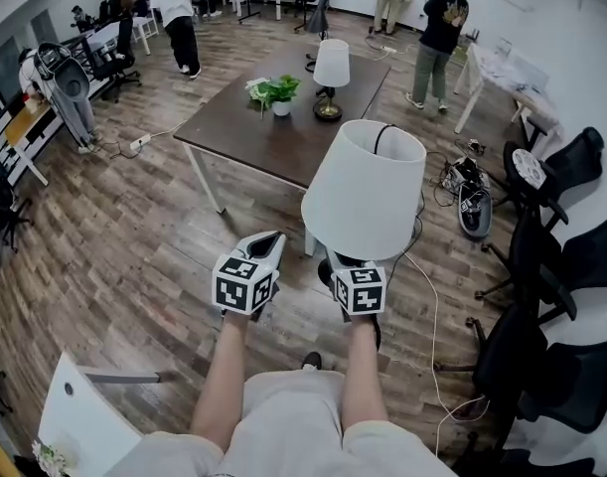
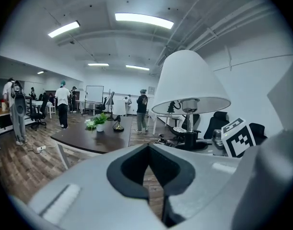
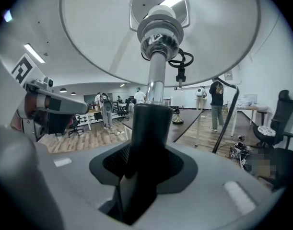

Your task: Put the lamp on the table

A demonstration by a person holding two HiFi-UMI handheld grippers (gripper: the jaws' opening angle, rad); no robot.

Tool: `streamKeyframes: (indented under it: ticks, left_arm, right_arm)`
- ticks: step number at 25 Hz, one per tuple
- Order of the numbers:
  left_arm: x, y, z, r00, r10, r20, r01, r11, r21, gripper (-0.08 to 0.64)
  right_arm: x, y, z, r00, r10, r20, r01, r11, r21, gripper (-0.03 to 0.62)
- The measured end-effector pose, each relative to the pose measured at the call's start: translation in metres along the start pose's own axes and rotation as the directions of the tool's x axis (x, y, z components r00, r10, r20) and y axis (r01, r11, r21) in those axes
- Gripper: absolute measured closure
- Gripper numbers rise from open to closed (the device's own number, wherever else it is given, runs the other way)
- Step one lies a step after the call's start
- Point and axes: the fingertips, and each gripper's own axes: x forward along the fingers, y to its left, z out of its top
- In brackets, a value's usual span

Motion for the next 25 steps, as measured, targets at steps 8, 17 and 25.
streamKeyframes:
  ticks: [8,17,25]
  left_arm:
    - [0.010,0.007,-0.006,0.999,0.037,-0.029,-0.036,0.999,0.008,0.560]
    - [0.006,0.038,-0.010,0.995,0.088,-0.038,-0.088,0.996,-0.024,0.560]
    - [0.030,0.070,0.015,0.994,0.107,0.028,-0.106,0.993,-0.055,0.560]
  right_arm:
    - [0.010,-0.020,-0.009,1.000,0.000,-0.025,0.000,1.000,0.003,0.417]
    - [0.034,-0.013,-0.005,0.999,0.041,-0.014,-0.041,0.999,0.018,0.416]
    - [0.068,-0.019,0.017,0.998,0.053,-0.021,-0.054,0.998,-0.028,0.417]
